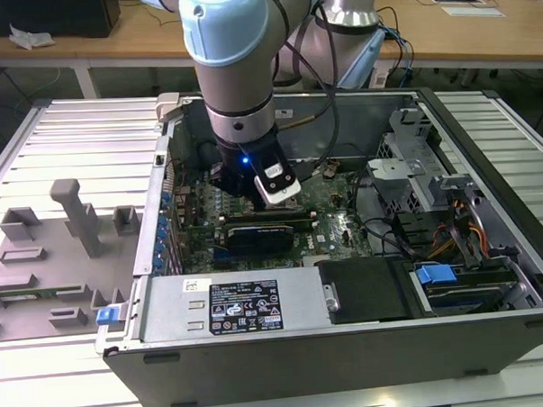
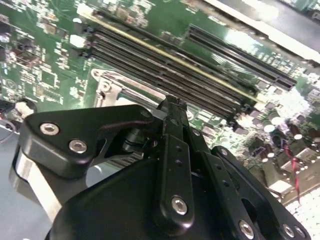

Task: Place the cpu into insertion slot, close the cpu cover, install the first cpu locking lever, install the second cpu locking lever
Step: 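Install the second cpu locking lever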

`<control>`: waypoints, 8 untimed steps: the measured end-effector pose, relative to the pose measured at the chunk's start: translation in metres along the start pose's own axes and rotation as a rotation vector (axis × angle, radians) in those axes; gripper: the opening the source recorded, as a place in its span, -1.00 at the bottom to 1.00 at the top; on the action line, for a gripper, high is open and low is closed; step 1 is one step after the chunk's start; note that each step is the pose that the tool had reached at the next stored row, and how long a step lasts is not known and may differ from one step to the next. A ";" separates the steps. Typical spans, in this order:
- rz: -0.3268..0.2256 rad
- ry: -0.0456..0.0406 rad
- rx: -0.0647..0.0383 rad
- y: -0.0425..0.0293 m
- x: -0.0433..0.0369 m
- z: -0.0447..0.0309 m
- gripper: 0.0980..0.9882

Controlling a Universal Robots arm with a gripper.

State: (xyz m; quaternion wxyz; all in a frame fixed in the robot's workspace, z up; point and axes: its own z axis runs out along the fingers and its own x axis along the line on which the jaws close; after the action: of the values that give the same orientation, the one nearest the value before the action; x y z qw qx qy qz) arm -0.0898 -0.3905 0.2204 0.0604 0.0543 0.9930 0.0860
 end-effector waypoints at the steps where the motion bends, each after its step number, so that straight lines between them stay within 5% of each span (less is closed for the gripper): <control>1: 0.001 0.0004 -0.004 -0.0010 0.0014 0.0002 -0.98; 5: 0.004 0.0030 -0.030 -0.0045 0.0065 0.0013 -0.98; 8: 0.008 0.0059 -0.059 -0.0067 0.0070 0.0050 -0.98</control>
State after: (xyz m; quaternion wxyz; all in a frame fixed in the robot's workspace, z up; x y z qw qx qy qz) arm -0.0968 -0.3955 0.2136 0.0587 0.0561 0.9900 0.1157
